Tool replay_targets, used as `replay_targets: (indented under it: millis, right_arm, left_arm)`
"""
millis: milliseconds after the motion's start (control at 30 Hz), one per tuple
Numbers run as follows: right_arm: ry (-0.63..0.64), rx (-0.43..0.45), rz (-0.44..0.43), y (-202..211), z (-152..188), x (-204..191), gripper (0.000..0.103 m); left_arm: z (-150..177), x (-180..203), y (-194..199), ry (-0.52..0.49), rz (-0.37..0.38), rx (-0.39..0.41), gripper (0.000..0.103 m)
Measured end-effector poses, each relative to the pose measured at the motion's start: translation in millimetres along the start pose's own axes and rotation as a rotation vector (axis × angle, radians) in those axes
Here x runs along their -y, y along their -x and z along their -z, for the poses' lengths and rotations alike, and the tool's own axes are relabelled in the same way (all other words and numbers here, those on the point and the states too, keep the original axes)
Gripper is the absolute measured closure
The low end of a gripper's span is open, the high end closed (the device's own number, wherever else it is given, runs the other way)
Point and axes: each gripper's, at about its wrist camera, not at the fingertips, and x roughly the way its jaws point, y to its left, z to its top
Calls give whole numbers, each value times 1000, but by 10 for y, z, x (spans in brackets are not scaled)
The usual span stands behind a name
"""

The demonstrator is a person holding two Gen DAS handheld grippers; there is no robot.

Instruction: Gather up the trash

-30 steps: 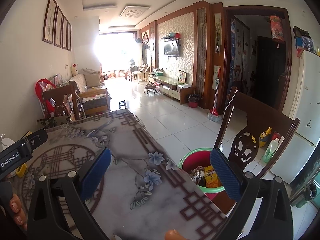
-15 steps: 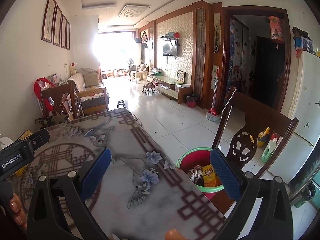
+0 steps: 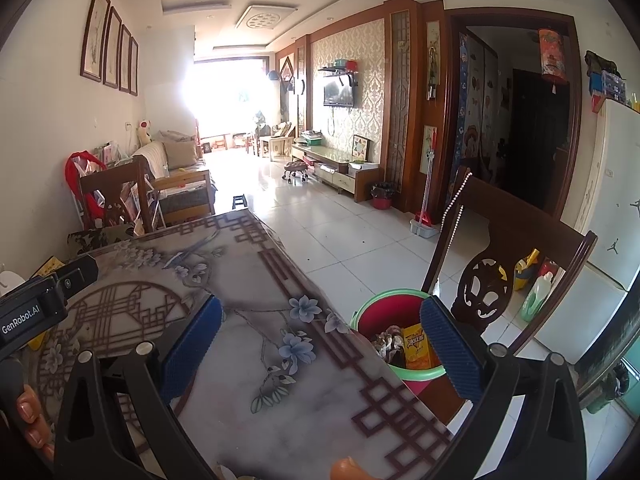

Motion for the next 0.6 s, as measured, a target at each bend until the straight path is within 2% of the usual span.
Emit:
replay_targets:
  millis: [600]
  right_arm:
    - [6, -40, 0, -144, 65, 19, 7]
  left_arm:
    - [22, -52, -118, 4, -5, -27, 5]
